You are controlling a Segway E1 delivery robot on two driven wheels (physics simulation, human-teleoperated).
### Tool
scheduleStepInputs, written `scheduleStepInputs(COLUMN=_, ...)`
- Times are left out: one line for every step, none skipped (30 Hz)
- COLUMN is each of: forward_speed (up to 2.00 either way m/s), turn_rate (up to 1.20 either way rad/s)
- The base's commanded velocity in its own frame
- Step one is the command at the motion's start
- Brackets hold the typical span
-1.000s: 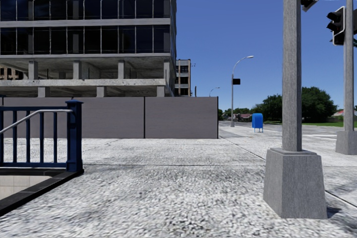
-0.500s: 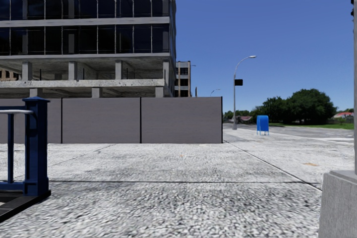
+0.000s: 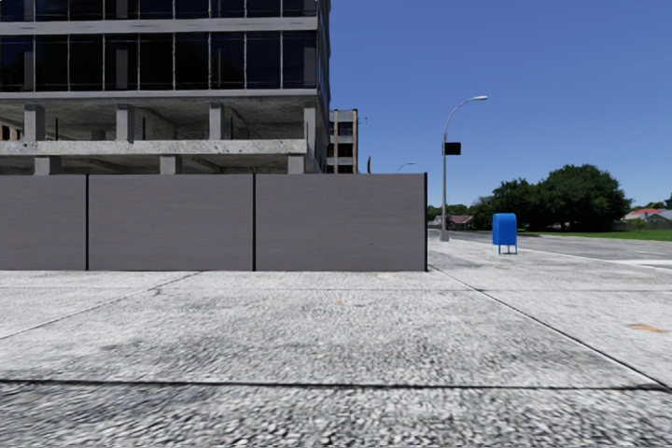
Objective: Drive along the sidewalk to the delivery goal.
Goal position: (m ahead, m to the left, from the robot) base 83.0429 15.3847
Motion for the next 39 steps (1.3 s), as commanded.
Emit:
scheduleStepInputs(forward_speed=1.46, turn_rate=0.0)
scheduleStepInputs(forward_speed=1.47, turn_rate=0.0)
scheduleStepInputs(forward_speed=1.64, turn_rate=-0.41)
scheduleStepInputs(forward_speed=2.0, turn_rate=-0.6)
scheduleStepInputs(forward_speed=2.0, turn_rate=-1.0)
scheduleStepInputs(forward_speed=2.0, turn_rate=-1.0)
scheduleStepInputs(forward_speed=2.0, turn_rate=-1.2)
scheduleStepInputs(forward_speed=2.0, turn_rate=-1.2)
scheduleStepInputs(forward_speed=2.0, turn_rate=-1.2)
scheduleStepInputs(forward_speed=2.0, turn_rate=-1.2)
scheduleStepInputs(forward_speed=2.0, turn_rate=-1.2)
scheduleStepInputs(forward_speed=2.0, turn_rate=-1.2)
scheduleStepInputs(forward_speed=2.0, turn_rate=-1.2)
scheduleStepInputs(forward_speed=2.0, turn_rate=-1.2)
scheduleStepInputs(forward_speed=2.0, turn_rate=-1.2)
scheduleStepInputs(forward_speed=2.0, turn_rate=-1.2)
scheduleStepInputs(forward_speed=2.0, turn_rate=-1.2)
scheduleStepInputs(forward_speed=2.0, turn_rate=-1.2)
scheduleStepInputs(forward_speed=2.0, turn_rate=-1.2)
scheduleStepInputs(forward_speed=2.0, turn_rate=-1.2)
scheduleStepInputs(forward_speed=2.0, turn_rate=-1.2)
scheduleStepInputs(forward_speed=2.0, turn_rate=-0.79)
scheduleStepInputs(forward_speed=2.0, turn_rate=-0.02)
scheduleStepInputs(forward_speed=2.0, turn_rate=0.0)
scheduleStepInputs(forward_speed=2.0, turn_rate=0.0)
scheduleStepInputs(forward_speed=2.0, turn_rate=0.0)
scheduleStepInputs(forward_speed=2.0, turn_rate=0.0)
scheduleStepInputs(forward_speed=2.0, turn_rate=0.0)
scheduleStepInputs(forward_speed=2.0, turn_rate=0.0)
scheduleStepInputs(forward_speed=2.0, turn_rate=0.0)
scheduleStepInputs(forward_speed=2.0, turn_rate=0.0)
scheduleStepInputs(forward_speed=2.0, turn_rate=0.0)
scheduleStepInputs(forward_speed=2.0, turn_rate=0.0)
scheduleStepInputs(forward_speed=2.0, turn_rate=0.0)
scheduleStepInputs(forward_speed=2.0, turn_rate=0.0)
scheduleStepInputs(forward_speed=2.0, turn_rate=0.0)
scheduleStepInputs(forward_speed=2.0, turn_rate=0.0)
scheduleStepInputs(forward_speed=2.0, turn_rate=0.0)
scheduleStepInputs(forward_speed=2.0, turn_rate=0.0)
